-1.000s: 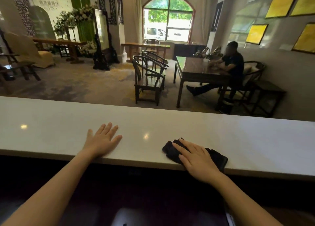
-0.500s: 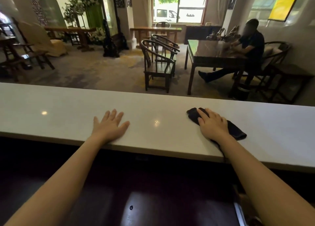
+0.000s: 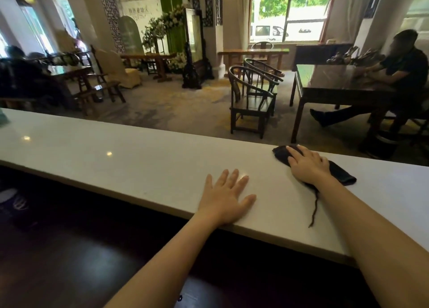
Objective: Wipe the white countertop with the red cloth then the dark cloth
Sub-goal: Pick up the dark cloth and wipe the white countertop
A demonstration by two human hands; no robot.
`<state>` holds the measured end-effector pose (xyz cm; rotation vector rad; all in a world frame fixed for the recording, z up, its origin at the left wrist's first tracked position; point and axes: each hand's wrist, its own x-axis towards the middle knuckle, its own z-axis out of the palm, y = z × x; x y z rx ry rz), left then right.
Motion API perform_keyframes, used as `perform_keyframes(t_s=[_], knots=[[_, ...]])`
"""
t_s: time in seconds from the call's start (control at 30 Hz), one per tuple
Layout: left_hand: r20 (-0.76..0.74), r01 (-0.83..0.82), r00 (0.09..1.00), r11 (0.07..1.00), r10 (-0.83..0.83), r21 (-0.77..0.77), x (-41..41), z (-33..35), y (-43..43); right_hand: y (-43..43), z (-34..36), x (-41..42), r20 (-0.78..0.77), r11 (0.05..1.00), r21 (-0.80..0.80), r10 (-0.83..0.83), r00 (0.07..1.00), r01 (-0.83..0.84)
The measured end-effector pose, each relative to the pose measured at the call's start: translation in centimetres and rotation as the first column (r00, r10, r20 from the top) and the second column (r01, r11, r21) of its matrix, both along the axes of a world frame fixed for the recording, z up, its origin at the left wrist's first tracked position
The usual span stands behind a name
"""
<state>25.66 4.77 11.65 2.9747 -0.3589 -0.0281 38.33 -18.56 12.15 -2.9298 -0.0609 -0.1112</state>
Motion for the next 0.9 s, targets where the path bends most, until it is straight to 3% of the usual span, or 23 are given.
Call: perform_keyframes(t_s=[0.17, 0.47, 0.7, 0.9], knots=[[-0.014, 0.002, 1.0, 1.0, -0.002, -0.009, 0.1, 0.0, 0.3, -0.1, 0.5, -3.0, -0.001, 0.996, 0.01, 0.092, 0.996, -0.092], [-0.002, 0.003, 1.0, 0.999, -0.003, 0.047, 0.5, -0.2, 0.5, -1.9, 1.2, -16.7, -0.036, 0.942, 0.045, 0.333, 0.942, -0.331], [0.02, -0.021, 1.0, 0.998, 0.02, 0.063, 0.8, -0.4, 0.5, -2.8, 0.4, -19.3, 0.065, 0.961, 0.034, 0.271, 0.96, -0.274], [0.048, 0.002, 0.999, 0.999, -0.004, 0.039, 1.0, -1.0, 1.0, -4.4, 1.1, -14.2, -0.021, 0.975, 0.051, 0.217, 0.976, -0.216]])
